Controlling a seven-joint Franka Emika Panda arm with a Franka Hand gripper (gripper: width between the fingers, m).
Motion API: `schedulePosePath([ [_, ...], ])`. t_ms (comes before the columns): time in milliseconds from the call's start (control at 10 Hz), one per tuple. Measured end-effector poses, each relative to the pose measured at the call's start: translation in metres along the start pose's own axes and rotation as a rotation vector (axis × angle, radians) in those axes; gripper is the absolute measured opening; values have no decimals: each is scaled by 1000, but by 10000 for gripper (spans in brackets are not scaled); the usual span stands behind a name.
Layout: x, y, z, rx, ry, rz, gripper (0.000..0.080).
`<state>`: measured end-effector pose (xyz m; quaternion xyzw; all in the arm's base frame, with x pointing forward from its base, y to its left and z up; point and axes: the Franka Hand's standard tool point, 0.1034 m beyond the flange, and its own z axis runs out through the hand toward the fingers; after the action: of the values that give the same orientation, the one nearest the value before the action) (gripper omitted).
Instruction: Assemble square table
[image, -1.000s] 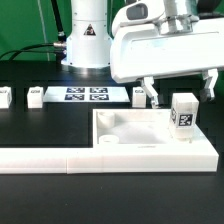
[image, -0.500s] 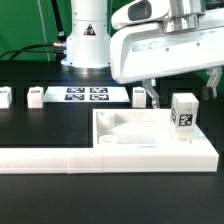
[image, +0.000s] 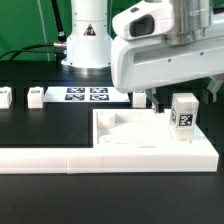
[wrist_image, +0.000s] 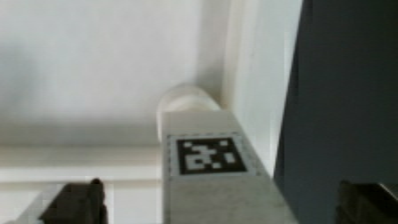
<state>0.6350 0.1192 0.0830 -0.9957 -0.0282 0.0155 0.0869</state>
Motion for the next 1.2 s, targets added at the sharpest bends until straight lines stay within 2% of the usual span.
schedulePosePath([
  [300, 0, -1, 2, -1, 7, 4, 648],
  [400, 0, 0, 2, -1, 7, 5, 521],
  [500, 0, 0, 2, -1, 7, 5, 521],
  [600, 0, 0, 2, -1, 7, 5, 382],
  [700, 0, 5, 2, -9, 7, 6, 301],
  [1000, 0, 6, 2, -9, 7, 29, 297],
  [1200, 0, 7, 2, -8, 24, 177, 296],
])
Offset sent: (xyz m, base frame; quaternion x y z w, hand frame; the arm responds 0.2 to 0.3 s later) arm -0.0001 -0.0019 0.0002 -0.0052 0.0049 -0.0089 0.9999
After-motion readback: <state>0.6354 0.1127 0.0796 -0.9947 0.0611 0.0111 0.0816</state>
